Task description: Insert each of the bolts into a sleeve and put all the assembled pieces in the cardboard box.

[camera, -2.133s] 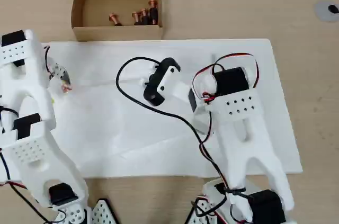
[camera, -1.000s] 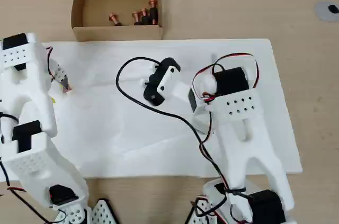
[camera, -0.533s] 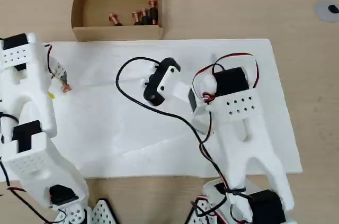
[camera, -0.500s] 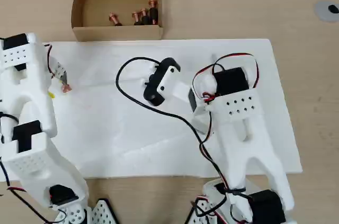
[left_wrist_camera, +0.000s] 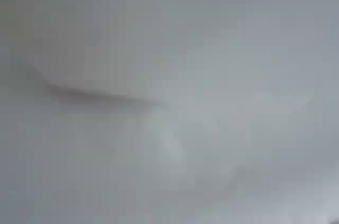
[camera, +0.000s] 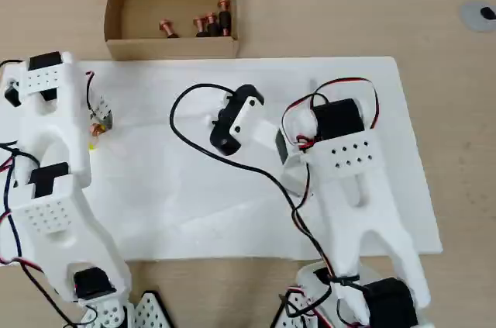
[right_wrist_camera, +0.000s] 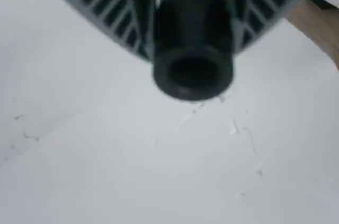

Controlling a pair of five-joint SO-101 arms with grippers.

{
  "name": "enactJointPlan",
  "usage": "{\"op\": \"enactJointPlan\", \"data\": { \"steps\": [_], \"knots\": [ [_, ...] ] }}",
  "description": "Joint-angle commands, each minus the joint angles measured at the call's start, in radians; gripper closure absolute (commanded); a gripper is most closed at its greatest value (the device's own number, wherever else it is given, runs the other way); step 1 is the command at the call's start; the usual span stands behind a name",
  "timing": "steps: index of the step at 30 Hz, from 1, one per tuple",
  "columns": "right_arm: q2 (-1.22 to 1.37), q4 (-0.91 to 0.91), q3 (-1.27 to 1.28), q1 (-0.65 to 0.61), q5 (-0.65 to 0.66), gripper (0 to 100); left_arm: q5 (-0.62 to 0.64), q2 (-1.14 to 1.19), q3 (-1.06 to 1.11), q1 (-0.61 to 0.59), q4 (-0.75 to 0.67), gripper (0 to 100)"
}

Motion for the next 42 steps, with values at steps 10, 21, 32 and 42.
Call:
{"op": "enactJointPlan", "data": {
  "steps": [10,21,32,42],
  "knots": [
    [-0.042,-0.041,0.056,-0.013,0.011,98.8,0.075,-0.007,-0.038,0.023,-0.009,99],
    [-0.048,-0.035,0.056,-0.012,0.011,98.8,0.043,-0.008,-0.311,0.023,0.198,99],
    [-0.048,-0.034,0.056,-0.012,0.009,98.8,-0.155,-0.185,-0.6,0.023,0.293,99],
    [-0.05,-0.034,0.051,-0.012,0.008,98.8,-0.439,-0.602,-0.629,0.006,0.279,99]
  ]
}}
